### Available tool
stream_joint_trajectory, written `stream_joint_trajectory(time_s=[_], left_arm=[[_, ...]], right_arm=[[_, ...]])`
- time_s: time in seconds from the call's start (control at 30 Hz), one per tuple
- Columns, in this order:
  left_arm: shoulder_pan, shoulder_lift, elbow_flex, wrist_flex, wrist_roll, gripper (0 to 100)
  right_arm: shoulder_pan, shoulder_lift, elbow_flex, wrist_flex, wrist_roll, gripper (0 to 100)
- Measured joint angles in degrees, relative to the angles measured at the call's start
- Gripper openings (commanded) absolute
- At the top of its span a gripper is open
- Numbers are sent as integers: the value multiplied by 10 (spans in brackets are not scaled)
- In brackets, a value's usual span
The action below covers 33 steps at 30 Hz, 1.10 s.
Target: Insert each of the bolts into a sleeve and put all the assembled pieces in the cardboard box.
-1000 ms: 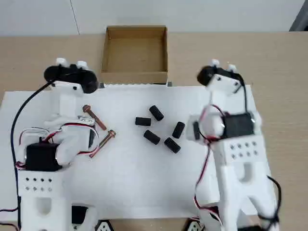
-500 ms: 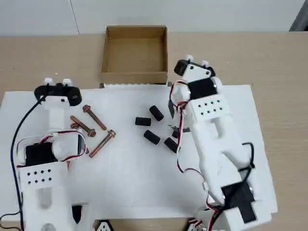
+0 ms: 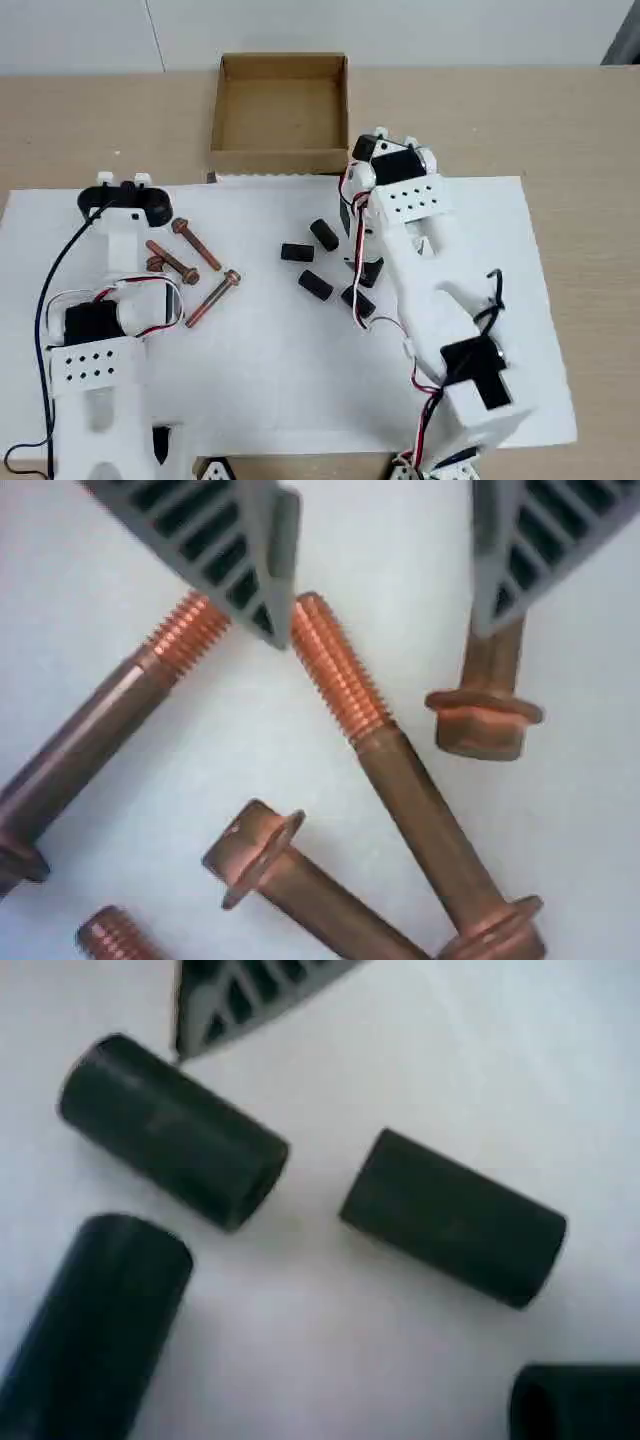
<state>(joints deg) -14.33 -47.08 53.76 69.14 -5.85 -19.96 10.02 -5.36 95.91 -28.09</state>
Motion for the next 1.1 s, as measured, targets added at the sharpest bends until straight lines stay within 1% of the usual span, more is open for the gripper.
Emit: stream_joint_trajectory(time_s=[0.47,0.57,0.77,0.87,0.97,1.0,1.1], left_arm=[[0,0,0,0,0,119],[0,0,0,0,0,119],[0,0,0,0,0,119],[0,0,0,0,0,119],[0,0,0,0,0,118],[0,0,0,0,0,118],[0,0,0,0,0,116]], right_arm=[[-1,145,-105,-11,0,169],[-11,174,-112,-17,0,169],[-11,204,-113,-47,0,165],[-11,211,-113,-55,0,110],[-11,215,-113,-56,0,13],[-11,215,-113,-56,0,0],[-10,215,-113,-56,9,4]])
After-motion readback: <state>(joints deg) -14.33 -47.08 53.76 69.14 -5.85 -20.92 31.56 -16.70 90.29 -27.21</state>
